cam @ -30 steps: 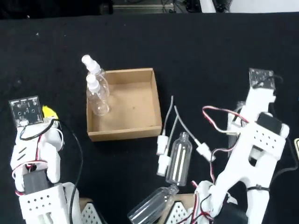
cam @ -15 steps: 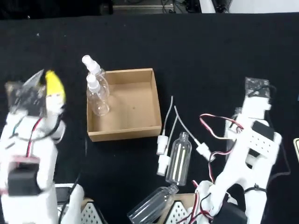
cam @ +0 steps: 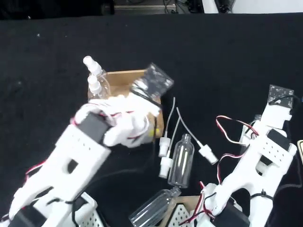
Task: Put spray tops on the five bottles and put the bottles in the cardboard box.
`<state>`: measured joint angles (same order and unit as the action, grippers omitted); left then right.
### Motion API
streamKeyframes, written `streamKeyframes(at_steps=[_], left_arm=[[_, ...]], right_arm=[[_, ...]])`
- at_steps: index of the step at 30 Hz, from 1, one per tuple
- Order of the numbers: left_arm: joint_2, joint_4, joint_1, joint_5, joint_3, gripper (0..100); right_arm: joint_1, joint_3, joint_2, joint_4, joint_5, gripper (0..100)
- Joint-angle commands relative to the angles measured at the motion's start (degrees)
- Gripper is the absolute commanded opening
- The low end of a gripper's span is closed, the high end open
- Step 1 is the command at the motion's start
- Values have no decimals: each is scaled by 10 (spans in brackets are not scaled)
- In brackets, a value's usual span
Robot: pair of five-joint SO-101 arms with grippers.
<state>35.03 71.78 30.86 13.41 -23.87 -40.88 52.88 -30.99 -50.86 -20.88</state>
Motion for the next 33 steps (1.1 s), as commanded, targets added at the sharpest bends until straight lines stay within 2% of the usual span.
streamKeyframes(at_steps=[1,5,10,15,19,24,33], left_arm=[[-25,-2,44,-2,-58,266],[-23,-77,78,-25,-165,266],[-28,-223,111,-123,-281,271],[-29,-315,126,-162,-334,272],[-30,-357,126,-206,-351,272],[-30,-407,126,-212,-377,272],[-31,-411,126,-215,-372,272]], right_arm=[[-31,-8,1,18,-5,35],[-33,-7,1,18,-5,35],[-33,-5,1,16,-5,35],[-34,-5,1,15,-5,35],[-34,-5,1,15,-5,35],[-33,-5,1,14,-5,35],[-32,-5,1,13,-5,35]])
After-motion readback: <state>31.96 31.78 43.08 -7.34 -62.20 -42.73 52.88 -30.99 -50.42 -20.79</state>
